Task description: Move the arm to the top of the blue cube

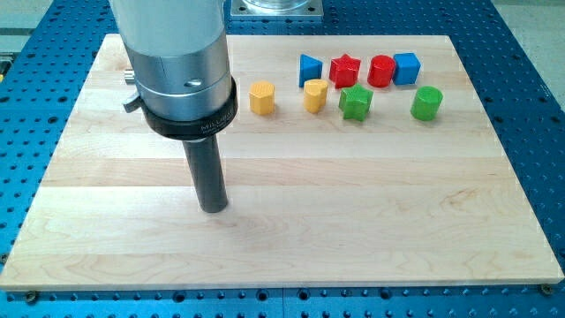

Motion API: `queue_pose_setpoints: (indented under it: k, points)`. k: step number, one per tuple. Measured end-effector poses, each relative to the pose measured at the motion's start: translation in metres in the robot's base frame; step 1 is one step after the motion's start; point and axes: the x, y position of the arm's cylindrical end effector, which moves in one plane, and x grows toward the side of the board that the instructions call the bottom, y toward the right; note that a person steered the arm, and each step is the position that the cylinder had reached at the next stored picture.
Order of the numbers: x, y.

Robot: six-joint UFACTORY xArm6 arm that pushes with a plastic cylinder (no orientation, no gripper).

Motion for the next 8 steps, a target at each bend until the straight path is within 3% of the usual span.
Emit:
queue_pose_setpoints:
  k: [2,3,4,5,6,7,8]
  points:
    - [-0.016,0.0]
    - [-0.054,0.023]
    - [-0.073,0.078]
    - [-0.074,0.193]
    - [-0.103,0.33]
    - [-0.178,0.373]
    - [-0.235,0.378]
